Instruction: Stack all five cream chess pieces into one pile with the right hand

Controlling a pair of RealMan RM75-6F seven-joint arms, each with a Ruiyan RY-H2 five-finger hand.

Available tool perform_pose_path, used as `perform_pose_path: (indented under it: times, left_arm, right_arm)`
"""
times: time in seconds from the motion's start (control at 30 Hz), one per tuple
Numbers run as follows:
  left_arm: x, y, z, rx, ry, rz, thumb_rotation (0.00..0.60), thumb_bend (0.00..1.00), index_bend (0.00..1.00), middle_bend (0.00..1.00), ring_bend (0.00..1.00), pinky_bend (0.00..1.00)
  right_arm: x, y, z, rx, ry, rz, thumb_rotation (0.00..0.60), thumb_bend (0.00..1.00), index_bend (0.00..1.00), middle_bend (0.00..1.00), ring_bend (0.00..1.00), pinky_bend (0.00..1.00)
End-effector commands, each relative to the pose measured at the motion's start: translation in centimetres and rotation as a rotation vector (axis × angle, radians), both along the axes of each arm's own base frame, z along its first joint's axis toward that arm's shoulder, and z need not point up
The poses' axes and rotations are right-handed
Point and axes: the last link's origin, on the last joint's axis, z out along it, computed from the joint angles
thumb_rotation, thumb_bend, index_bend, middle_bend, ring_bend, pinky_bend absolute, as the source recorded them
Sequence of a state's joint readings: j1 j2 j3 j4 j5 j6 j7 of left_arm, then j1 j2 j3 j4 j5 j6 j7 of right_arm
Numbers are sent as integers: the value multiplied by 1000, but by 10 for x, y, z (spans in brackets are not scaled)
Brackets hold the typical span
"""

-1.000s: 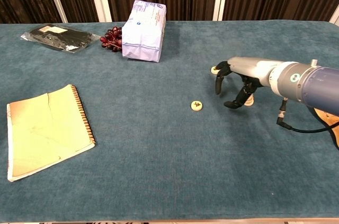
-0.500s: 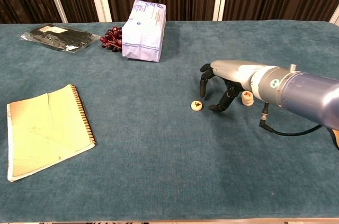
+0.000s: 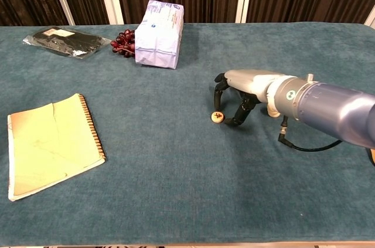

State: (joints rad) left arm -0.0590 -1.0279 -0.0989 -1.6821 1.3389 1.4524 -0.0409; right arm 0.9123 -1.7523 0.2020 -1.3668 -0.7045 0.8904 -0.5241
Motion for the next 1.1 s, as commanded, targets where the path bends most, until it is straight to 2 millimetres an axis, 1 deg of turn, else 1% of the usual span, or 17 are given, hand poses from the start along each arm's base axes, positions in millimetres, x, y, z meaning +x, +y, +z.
perform_pose_path:
  times: [0.03, 0.43, 0.63, 1.1]
  left_arm:
    - [0, 0, 0, 0, 0, -1, 600, 485, 152, 0, 0, 0]
    - [-1, 0, 1, 3, -3, 0, 600, 485, 152, 0, 0, 0]
    - [-1, 0, 1, 3, -2, 0, 600, 485, 153, 0, 0, 0]
    - [-1, 0, 1, 2, -4, 1, 600, 484, 153, 0, 0, 0]
  right_arm:
    - [1, 0, -2, 4, 0, 0, 600, 410, 431, 0, 0, 0]
    - [5, -3, -7, 2, 7, 4, 600, 411, 432, 0, 0, 0]
    - [4, -3, -9, 3, 9, -1, 600, 411, 479, 0, 0, 0]
    - [6, -3, -11, 8, 3, 1, 600, 410, 525, 0, 0, 0]
